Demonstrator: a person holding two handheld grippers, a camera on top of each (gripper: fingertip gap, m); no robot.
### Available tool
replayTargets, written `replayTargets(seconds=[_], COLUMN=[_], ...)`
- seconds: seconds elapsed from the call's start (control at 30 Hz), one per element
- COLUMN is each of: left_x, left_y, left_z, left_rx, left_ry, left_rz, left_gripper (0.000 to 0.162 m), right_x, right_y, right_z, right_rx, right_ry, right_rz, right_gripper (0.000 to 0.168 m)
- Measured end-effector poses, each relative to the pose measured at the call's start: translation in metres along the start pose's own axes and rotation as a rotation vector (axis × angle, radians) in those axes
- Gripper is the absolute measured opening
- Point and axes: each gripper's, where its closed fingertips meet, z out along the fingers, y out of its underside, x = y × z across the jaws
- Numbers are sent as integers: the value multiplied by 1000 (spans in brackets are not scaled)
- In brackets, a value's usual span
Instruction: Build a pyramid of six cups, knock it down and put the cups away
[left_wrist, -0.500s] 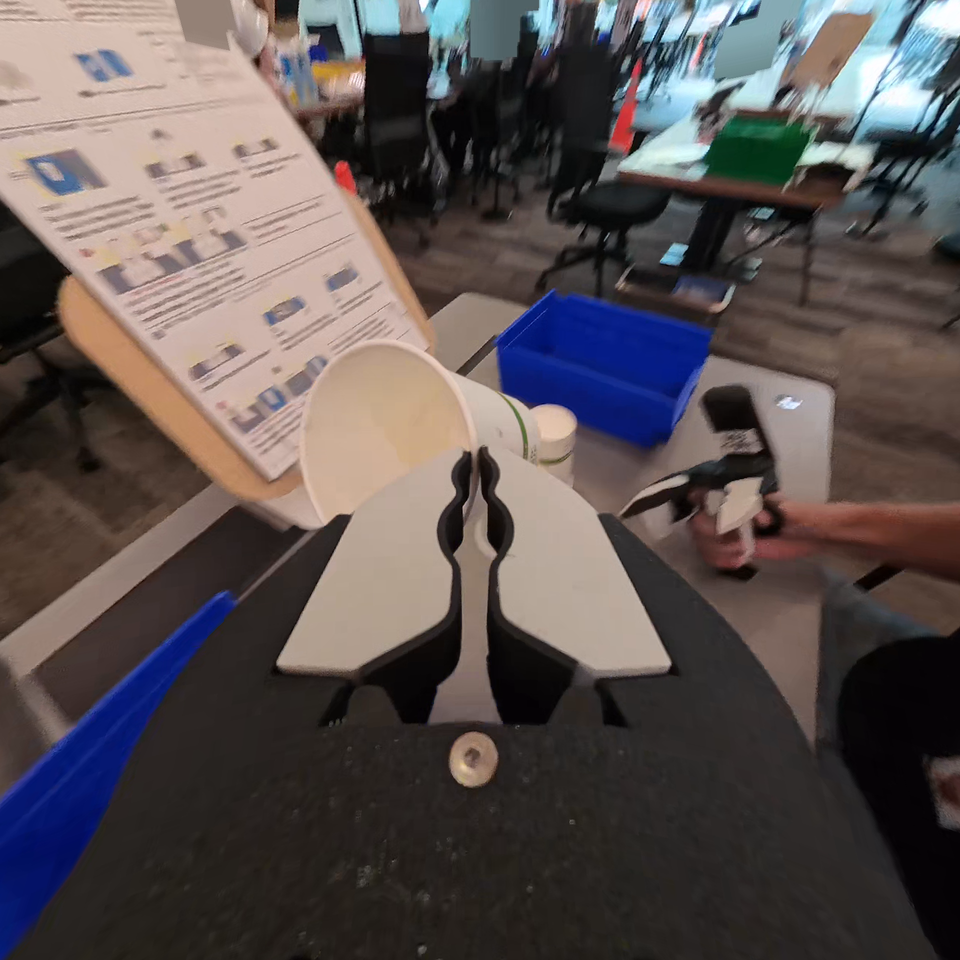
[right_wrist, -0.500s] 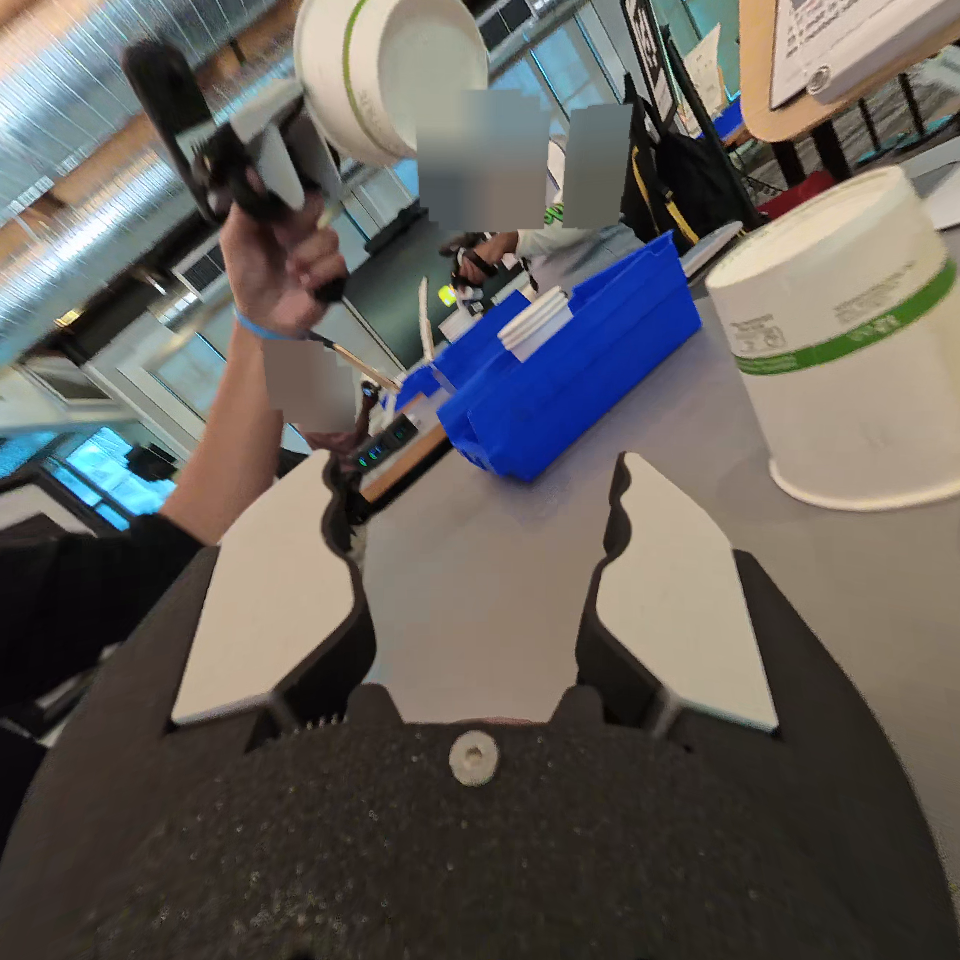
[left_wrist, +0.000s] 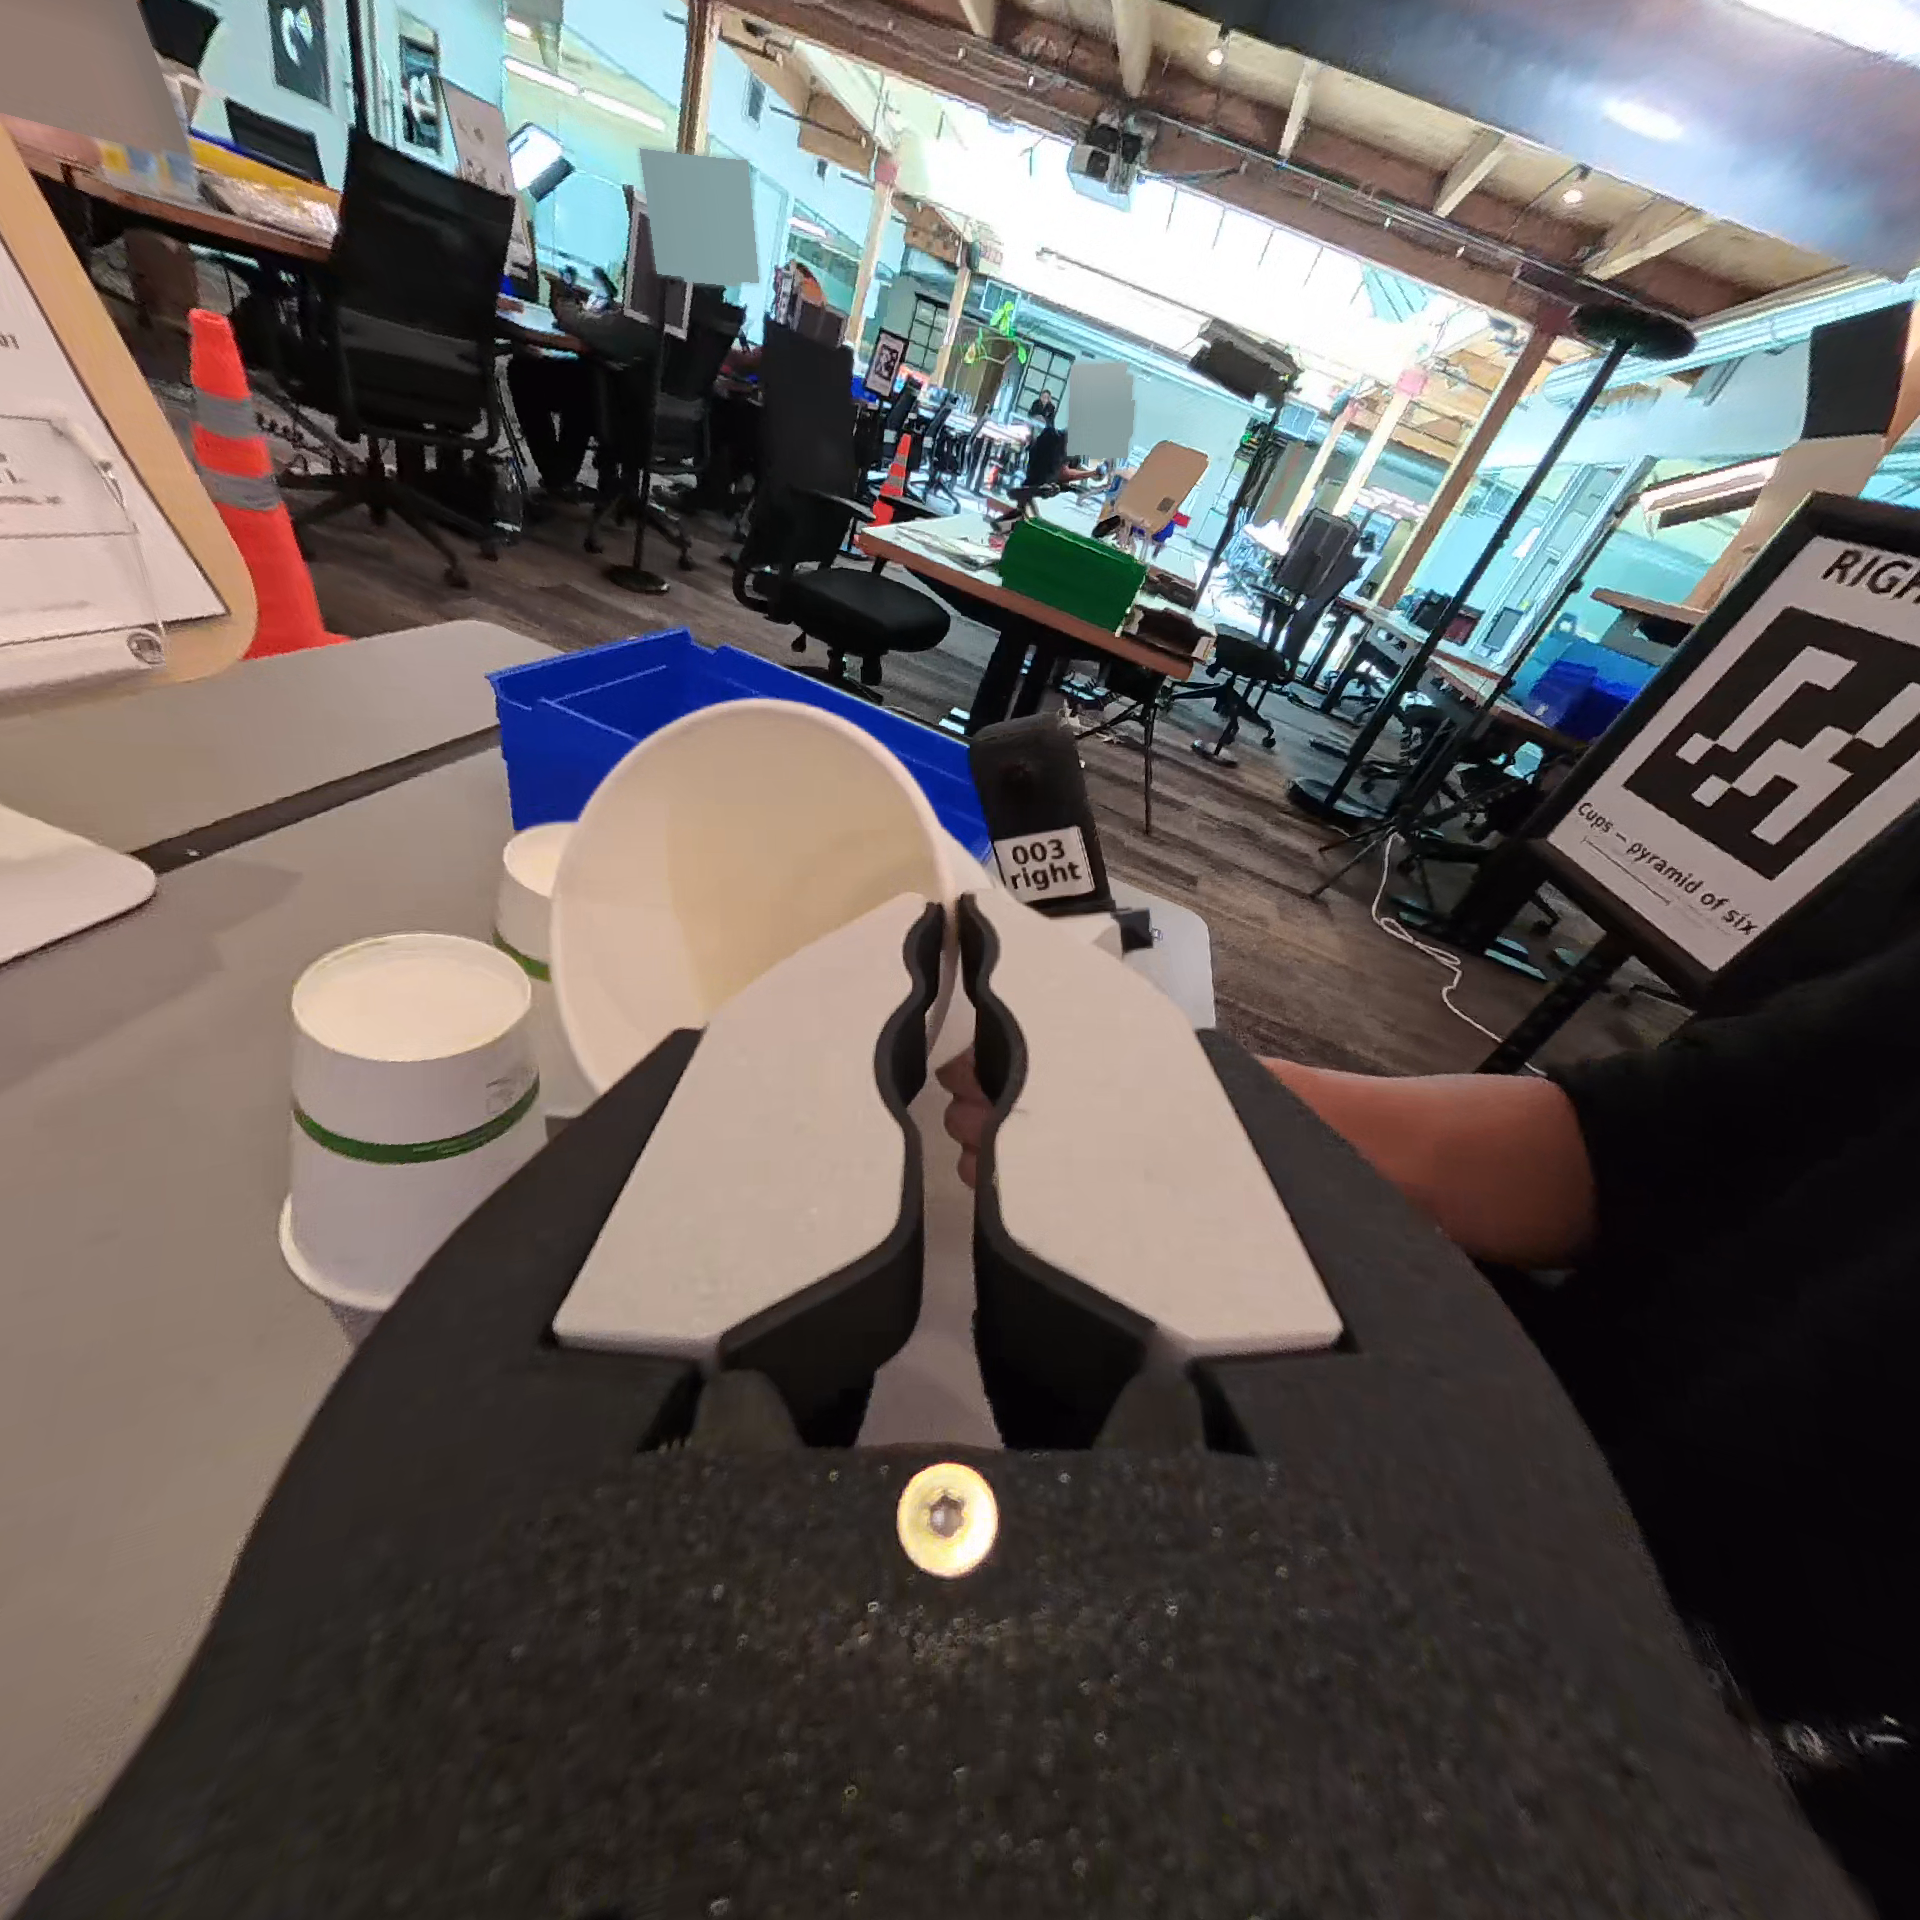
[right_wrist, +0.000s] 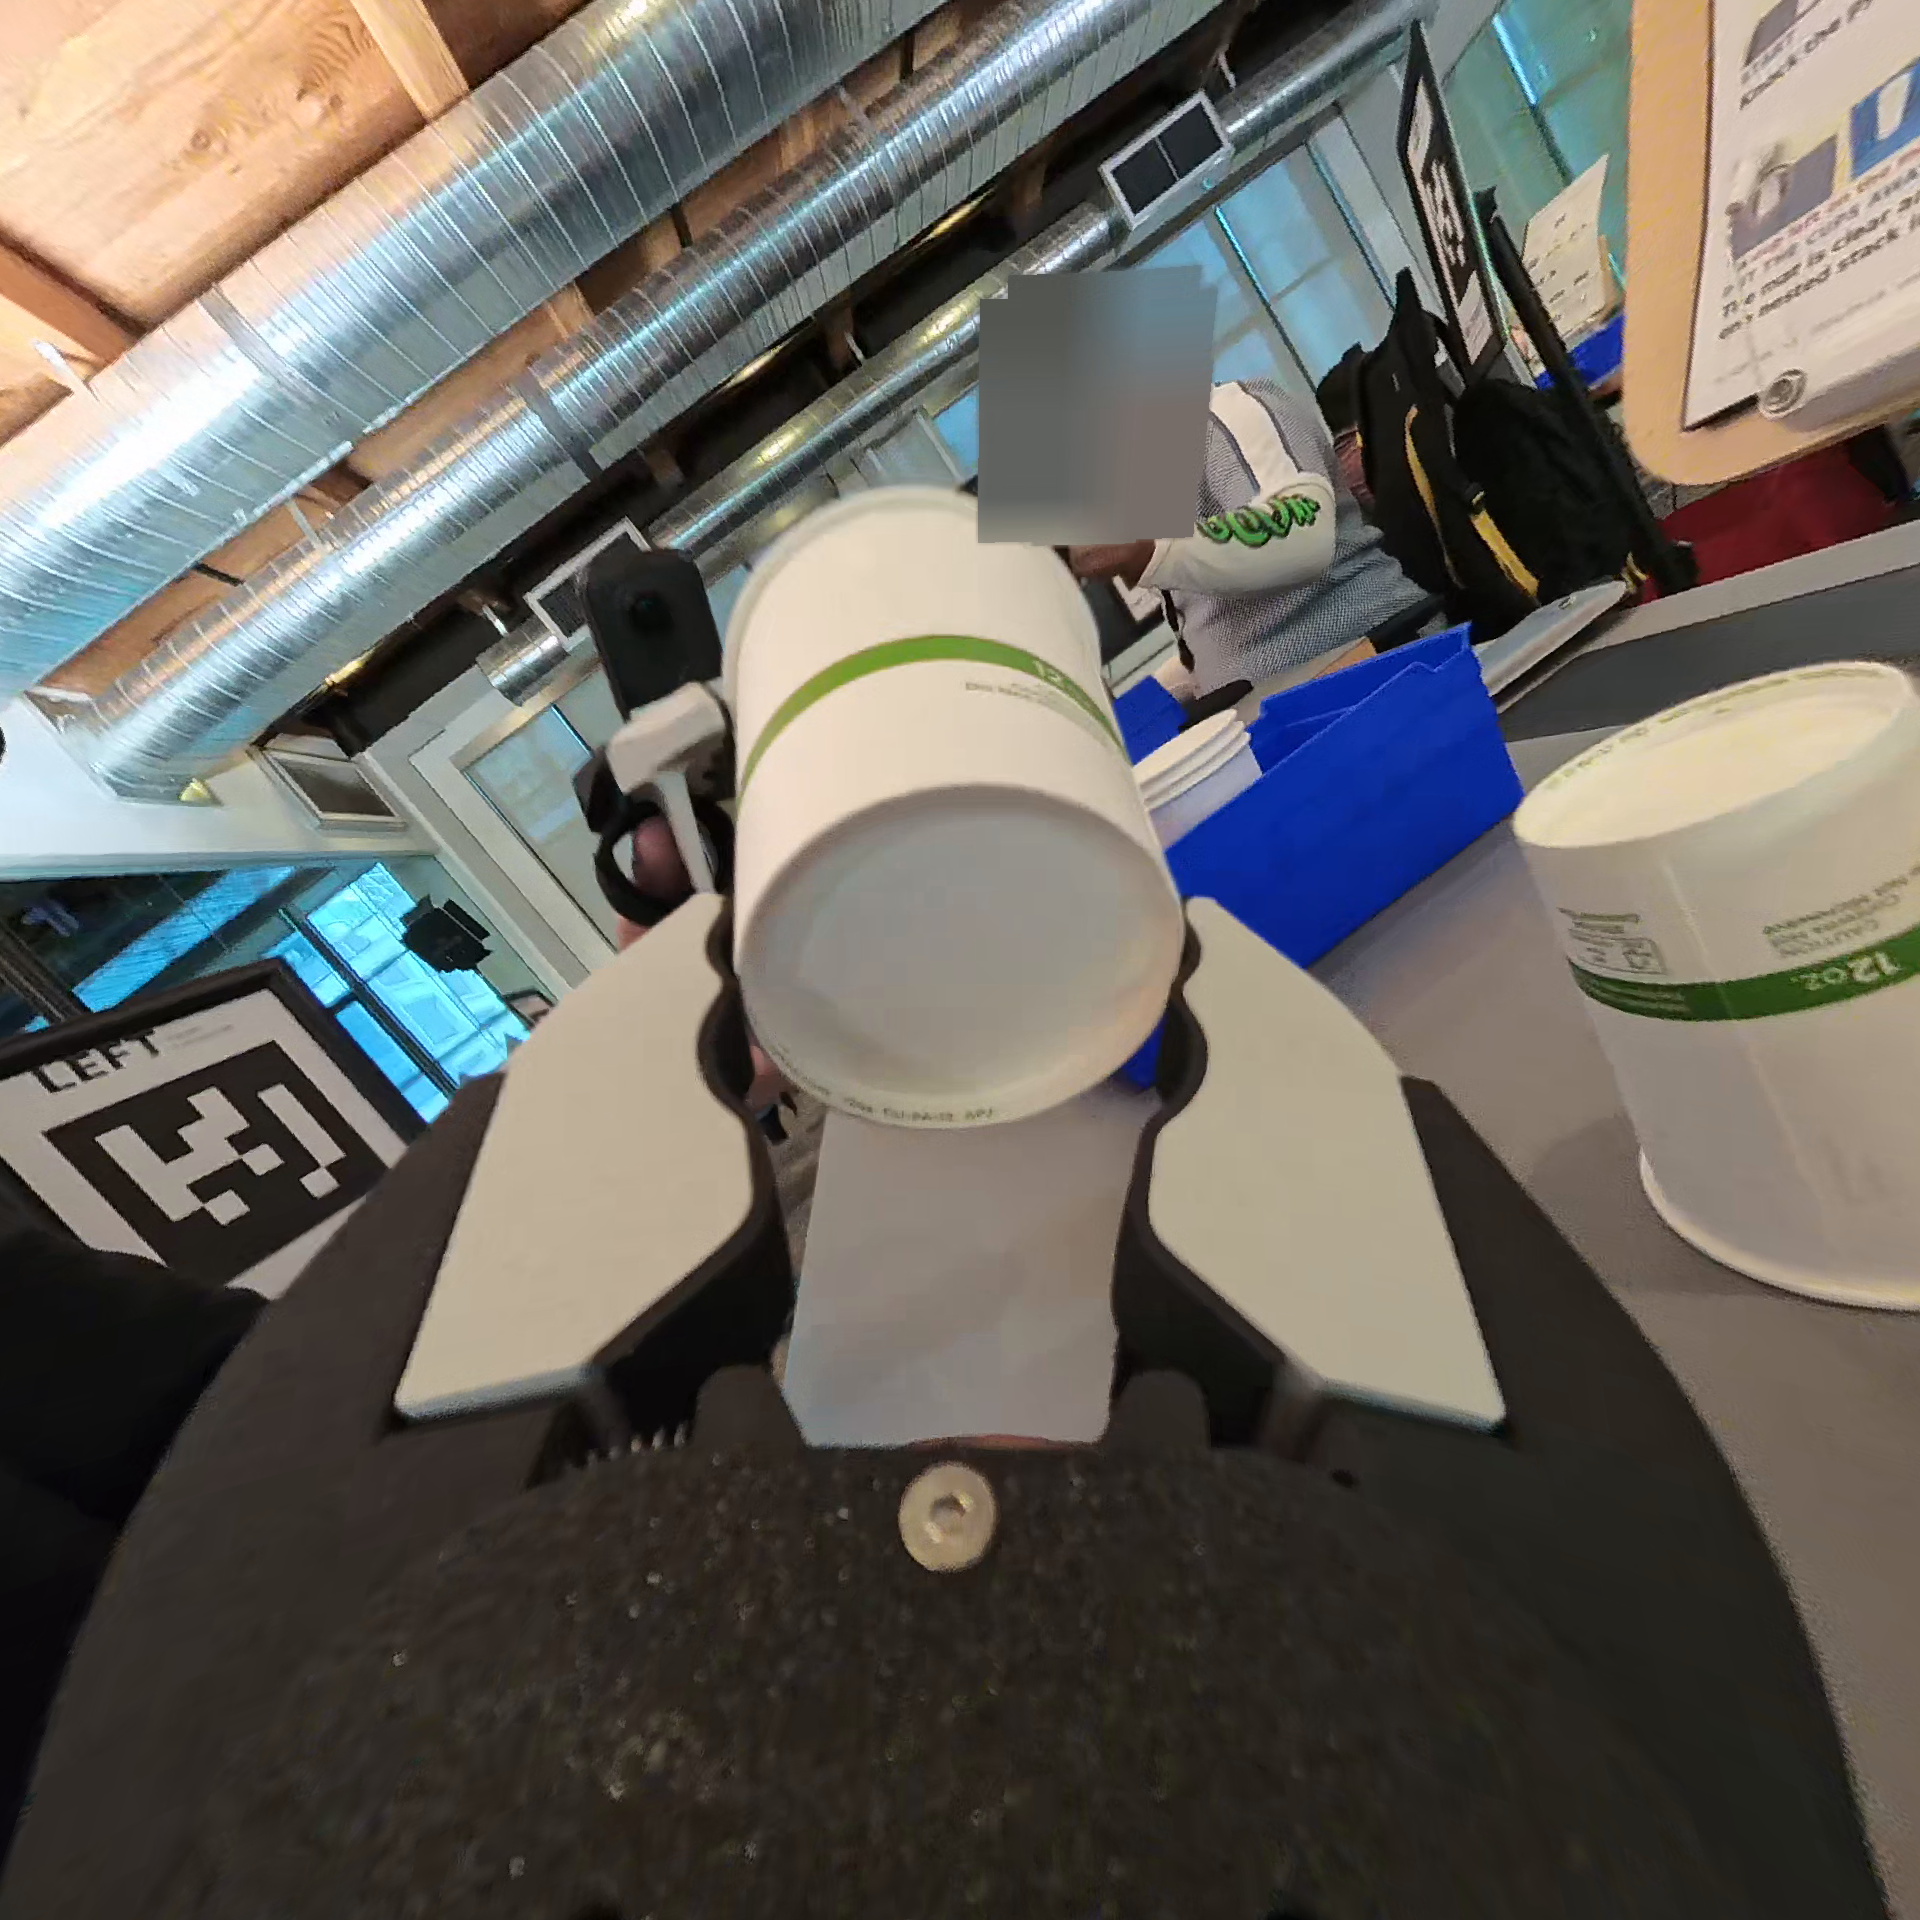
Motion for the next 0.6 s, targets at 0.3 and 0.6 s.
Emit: replayTargets(seconds=[0.3,0.6], left_x=[2,-21], left_y=[30,97], left_z=[-10,-46], left_rx=[-40,-267], left_ry=[30,-230], left_rz=[-55,-15], left_gripper=[4,59], right_x=[3,34], right_y=[12,-21], right_z=[-6,5], right_rx=[-192,-514], right_ry=[26,254], right_rz=[-20,-298], right_gripper=[76,76])
